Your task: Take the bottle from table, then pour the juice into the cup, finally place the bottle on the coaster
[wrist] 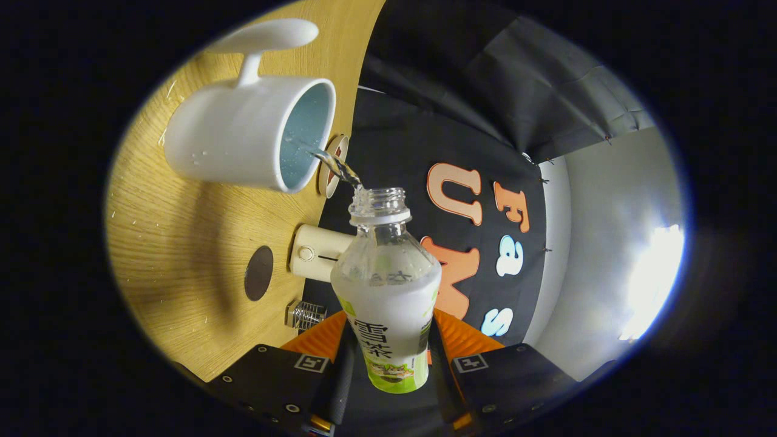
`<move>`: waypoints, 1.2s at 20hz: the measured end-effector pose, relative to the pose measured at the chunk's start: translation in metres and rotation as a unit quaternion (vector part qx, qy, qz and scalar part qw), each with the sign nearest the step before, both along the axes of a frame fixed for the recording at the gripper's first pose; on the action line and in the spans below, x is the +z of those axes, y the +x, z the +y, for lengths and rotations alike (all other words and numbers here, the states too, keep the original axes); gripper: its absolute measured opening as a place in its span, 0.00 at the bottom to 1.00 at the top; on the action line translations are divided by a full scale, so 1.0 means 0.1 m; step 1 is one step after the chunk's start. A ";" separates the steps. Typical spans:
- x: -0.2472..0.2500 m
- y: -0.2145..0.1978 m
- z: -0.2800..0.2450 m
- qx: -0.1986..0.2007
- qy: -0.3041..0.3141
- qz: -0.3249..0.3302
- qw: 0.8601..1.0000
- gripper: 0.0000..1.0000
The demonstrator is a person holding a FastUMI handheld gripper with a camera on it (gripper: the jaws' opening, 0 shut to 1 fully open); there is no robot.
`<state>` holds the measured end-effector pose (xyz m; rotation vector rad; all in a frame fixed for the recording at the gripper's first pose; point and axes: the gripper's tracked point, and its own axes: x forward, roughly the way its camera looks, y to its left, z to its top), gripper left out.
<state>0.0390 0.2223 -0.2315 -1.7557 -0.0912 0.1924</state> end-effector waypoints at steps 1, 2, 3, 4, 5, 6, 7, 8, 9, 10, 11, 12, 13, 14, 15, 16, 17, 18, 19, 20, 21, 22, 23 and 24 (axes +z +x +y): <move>0.02 0.00 0.01 0.002 -0.004 -0.003 1.000 0.59; 0.03 0.02 0.00 0.003 -0.005 -0.006 1.000 0.60; 0.04 0.03 -0.02 0.002 -0.006 -0.008 1.000 0.60; 0.05 0.04 -0.01 0.003 -0.007 -0.009 1.000 0.59; 0.06 0.04 0.00 0.006 -0.009 -0.009 1.000 0.60; 0.07 0.05 0.01 0.010 -0.013 -0.012 1.000 0.60; 0.09 0.03 0.03 0.014 -0.018 -0.016 1.000 0.60; 0.10 0.05 0.03 0.018 -0.021 -0.019 0.999 0.60; 0.11 0.05 0.03 0.019 -0.024 -0.019 0.999 0.60; 0.10 0.07 0.02 0.020 -0.026 -0.020 0.999 0.60; 0.11 0.08 0.02 0.021 -0.028 -0.022 0.999 0.60; 0.12 0.08 0.03 0.023 -0.031 -0.024 0.999 0.60; 0.12 0.07 0.03 0.024 -0.034 -0.026 0.999 0.59; 0.14 0.07 0.04 0.027 -0.038 -0.027 0.999 0.60; 0.14 0.06 0.04 0.030 -0.043 -0.030 0.998 0.59; 0.14 0.07 0.04 0.031 -0.047 -0.029 0.998 0.59; 0.12 0.07 0.05 0.033 -0.050 -0.029 0.998 0.60; 0.12 0.06 0.04 0.035 -0.054 -0.030 0.997 0.60; 0.12 0.06 0.05 0.037 -0.058 -0.032 0.997 0.60; 0.14 0.07 0.07 0.041 -0.061 -0.033 0.997 0.60; 0.15 0.07 0.08 0.044 -0.065 -0.035 0.996 0.60; 0.16 0.07 0.08 0.047 -0.068 -0.036 0.996 0.59; 0.17 0.07 0.09 0.048 -0.070 -0.038 0.996 0.59; 0.17 0.08 0.08 0.050 -0.073 -0.040 0.995 0.59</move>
